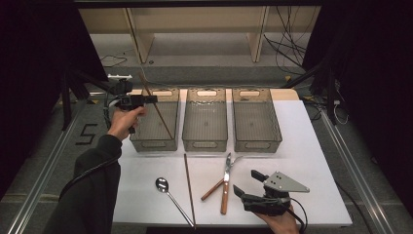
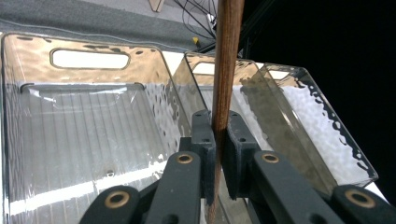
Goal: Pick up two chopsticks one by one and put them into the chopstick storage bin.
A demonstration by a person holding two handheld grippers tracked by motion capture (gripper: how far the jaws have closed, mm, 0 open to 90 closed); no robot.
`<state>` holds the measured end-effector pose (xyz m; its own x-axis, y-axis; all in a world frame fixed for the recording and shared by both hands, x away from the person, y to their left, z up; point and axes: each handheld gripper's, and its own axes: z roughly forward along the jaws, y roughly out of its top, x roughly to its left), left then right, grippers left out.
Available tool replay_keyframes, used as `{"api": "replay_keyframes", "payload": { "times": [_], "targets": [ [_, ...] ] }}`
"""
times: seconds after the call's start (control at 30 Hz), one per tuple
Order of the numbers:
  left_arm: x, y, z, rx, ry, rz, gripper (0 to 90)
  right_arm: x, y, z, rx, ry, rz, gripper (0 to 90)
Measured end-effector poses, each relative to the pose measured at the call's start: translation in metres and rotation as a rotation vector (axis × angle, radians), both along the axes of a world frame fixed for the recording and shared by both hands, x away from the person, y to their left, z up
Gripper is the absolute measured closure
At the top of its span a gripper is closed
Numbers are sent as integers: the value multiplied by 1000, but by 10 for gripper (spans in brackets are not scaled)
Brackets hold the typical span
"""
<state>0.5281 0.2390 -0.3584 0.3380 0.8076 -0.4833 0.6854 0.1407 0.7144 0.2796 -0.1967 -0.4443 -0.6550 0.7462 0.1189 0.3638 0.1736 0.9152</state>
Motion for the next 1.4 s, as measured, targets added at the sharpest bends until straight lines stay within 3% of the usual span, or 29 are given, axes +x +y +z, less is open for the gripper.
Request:
{"api": "replay_keyframes", "payload": {
  "times": [0.57, 1.13, 1.3, 1.4],
  "targets": [
    [5, -4, -14, 7, 55, -12, 838, 1, 1, -1, 0, 7, 3, 221],
    [11, -15, -27, 58, 96, -2, 830, 0, 2, -2, -8, 11, 9, 224],
    [12, -18, -29, 55, 96, 4, 750, 0, 2, -2, -11, 11, 11, 224],
    [13, -19, -29, 78, 97, 19, 606, 0, 3, -2, -11, 10, 15, 225]
  ]
}}
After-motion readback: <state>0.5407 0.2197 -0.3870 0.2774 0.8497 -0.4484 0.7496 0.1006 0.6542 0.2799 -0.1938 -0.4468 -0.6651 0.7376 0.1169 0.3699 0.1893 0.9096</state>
